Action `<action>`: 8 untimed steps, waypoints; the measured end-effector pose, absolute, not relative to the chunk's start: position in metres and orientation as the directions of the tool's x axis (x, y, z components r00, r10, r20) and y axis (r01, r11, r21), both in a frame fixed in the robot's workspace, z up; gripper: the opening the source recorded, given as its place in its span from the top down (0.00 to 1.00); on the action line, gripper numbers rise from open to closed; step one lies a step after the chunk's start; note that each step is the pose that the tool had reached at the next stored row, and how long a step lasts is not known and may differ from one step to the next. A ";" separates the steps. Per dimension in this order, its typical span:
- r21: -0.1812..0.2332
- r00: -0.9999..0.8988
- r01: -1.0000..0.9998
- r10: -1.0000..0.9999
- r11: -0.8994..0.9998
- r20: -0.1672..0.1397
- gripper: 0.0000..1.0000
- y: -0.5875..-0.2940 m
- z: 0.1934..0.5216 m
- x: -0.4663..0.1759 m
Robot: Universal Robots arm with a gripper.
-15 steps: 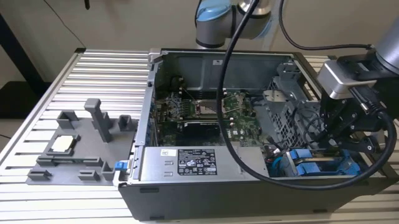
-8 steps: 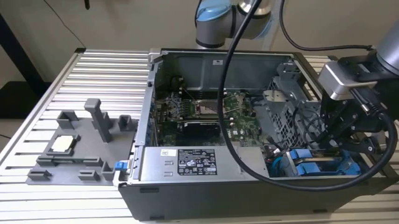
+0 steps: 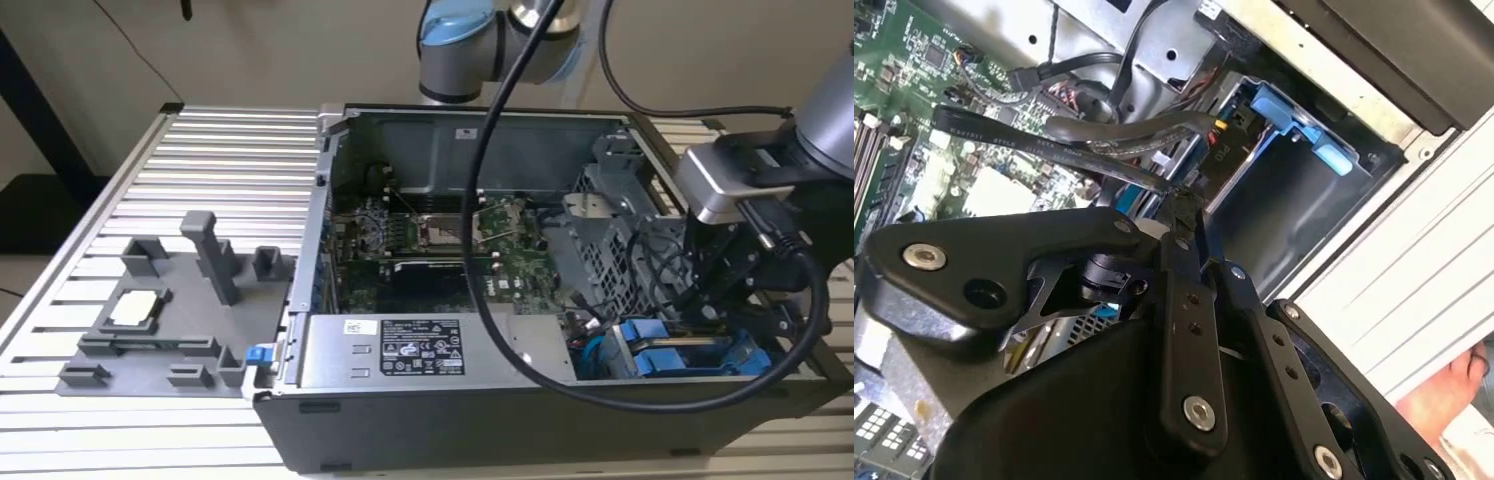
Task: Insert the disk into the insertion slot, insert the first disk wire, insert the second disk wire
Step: 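Insert the second disk wire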
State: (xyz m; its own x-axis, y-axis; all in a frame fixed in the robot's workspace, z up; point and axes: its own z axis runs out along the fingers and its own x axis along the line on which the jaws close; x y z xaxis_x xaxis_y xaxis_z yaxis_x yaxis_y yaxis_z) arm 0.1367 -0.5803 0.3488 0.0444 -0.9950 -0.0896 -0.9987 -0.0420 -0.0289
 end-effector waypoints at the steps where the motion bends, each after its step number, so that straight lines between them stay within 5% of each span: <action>1: -0.029 0.040 -0.999 -0.995 -0.038 -0.090 0.84 -0.580 0.348 0.137; 8: -0.040 0.036 -0.999 -0.995 -0.032 -0.090 0.84 -0.580 0.345 0.137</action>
State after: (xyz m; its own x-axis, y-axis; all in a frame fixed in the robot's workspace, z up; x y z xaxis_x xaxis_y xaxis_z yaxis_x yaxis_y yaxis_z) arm 0.1369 -0.5803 0.3445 0.0359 -0.9953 -0.0900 -0.9987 -0.0324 -0.0400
